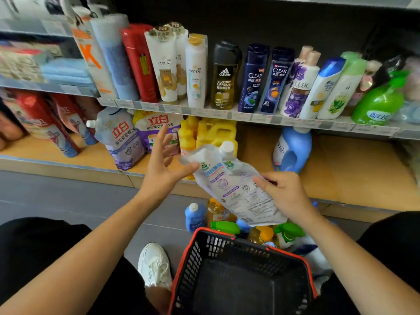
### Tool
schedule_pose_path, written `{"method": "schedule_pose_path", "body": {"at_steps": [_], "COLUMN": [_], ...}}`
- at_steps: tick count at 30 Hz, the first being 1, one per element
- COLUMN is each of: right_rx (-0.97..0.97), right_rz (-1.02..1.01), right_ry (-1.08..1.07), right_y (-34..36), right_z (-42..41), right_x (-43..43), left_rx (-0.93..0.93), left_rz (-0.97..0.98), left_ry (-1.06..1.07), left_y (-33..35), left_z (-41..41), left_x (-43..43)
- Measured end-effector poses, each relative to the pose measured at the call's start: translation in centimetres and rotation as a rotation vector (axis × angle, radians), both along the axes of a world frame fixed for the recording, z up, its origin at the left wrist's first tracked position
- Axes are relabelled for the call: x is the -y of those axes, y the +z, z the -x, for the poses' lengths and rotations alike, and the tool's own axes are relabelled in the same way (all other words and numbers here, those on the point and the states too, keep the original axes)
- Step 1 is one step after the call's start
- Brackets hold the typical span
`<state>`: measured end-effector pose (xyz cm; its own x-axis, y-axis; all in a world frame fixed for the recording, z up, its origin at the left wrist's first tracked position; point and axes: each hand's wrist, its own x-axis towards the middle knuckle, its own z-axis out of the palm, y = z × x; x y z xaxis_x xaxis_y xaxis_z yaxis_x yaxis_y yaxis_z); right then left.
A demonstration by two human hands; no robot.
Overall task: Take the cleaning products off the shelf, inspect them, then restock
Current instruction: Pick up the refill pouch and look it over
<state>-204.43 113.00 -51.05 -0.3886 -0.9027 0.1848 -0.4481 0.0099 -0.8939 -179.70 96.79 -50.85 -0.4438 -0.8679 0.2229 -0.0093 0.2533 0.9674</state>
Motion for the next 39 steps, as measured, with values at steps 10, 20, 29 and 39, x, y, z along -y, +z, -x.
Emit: {"method": "schedule_pose_path", "body": {"at_steps": [10,20,29,39], "right_rx": [-0.054,-0.478,-1.034,-1.232], "right_rz": [-0.126,-0.217,-0.410,-0.220], "right_ry": [0.268,0.412,0.268,0.180], "right_y": [-0.1,-0.3,-4.4,-7.9], "right_z": [-3.0,-6.6,-4.2,-3.9], "right_x": [4.7,15.8,24.4,24.2], "left_rx": [0.238,0.503,0.772,0.898], "left_rz": [0.193,0.332,0.010,-0.311], "left_ry": [-0.154,0.125,0.407,0.184], "left_y": [1.7,1.2,-5.6,-15.6], "left_z": [-3.9,-8.6,-9.3,-6.1], "left_x": [1.2,4.5,9.7,12.0]}}
